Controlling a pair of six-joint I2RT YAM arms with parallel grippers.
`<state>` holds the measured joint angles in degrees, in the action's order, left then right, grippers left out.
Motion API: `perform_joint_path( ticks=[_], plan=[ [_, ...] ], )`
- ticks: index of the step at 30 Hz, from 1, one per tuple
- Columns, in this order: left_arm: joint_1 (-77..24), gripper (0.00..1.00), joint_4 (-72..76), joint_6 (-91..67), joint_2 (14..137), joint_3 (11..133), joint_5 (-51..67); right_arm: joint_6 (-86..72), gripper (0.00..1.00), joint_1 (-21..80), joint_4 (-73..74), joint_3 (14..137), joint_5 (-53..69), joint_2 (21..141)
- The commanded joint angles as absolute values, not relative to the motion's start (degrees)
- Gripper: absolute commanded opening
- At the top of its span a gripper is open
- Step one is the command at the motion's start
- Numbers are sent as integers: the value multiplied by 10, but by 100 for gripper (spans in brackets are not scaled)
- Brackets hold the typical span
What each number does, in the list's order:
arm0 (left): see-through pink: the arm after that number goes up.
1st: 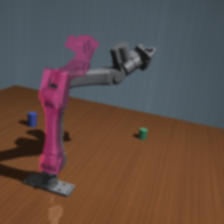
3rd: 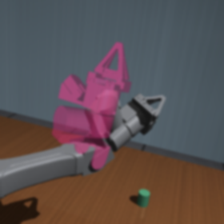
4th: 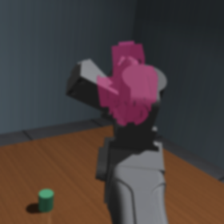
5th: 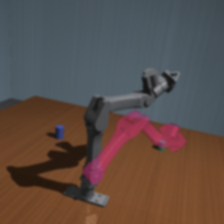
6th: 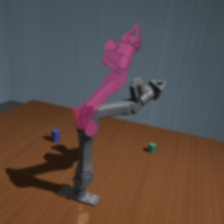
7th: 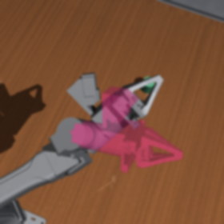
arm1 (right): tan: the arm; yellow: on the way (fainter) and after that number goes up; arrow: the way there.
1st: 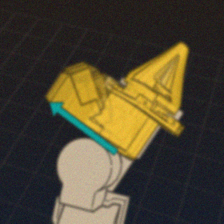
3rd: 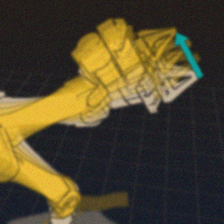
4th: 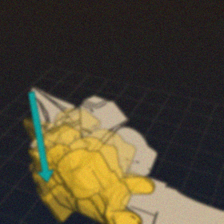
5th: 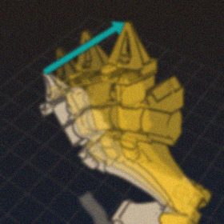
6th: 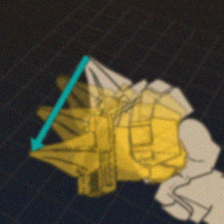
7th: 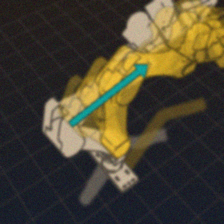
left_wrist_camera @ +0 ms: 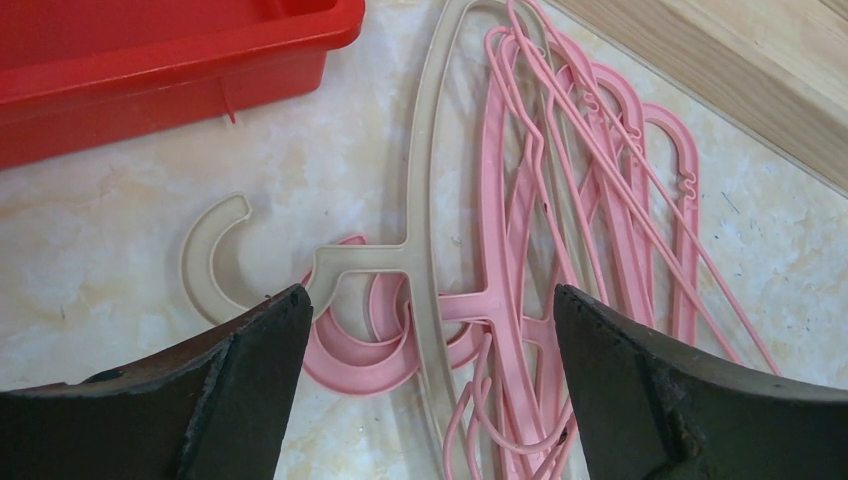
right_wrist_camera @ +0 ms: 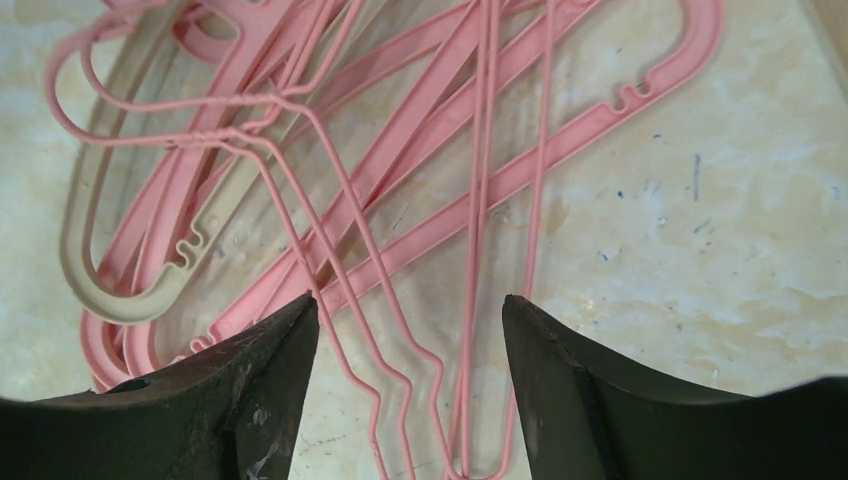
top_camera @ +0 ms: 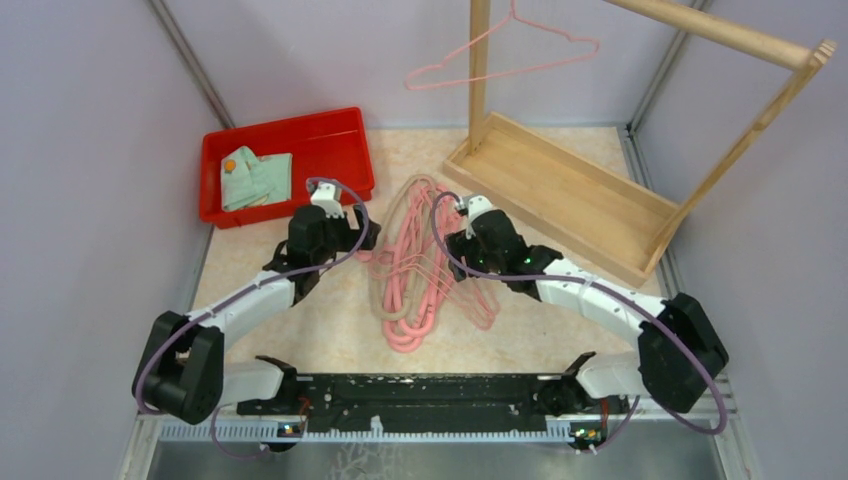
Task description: Organize the hangers
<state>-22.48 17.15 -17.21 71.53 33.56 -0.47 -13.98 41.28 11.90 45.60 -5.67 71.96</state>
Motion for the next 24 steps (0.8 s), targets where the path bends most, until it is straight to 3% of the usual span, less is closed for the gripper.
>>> perform_joint_path(
  ticks=[1,5,9,12,24],
  plan=[
    [-225,95,203,-189,730,330,-3,-104,67,425,95,478,-30,763],
    [-225,95,209,-193,738,331,3,-87,66,426,80,490,-33,797],
    [-225,94,213,-195,736,329,8,-72,54,426,72,505,-2,838],
    [-225,94,214,-193,735,326,7,-74,50,425,62,512,17,863],
    [-225,94,205,-187,723,320,1,-68,48,426,36,522,15,912]
  ],
)
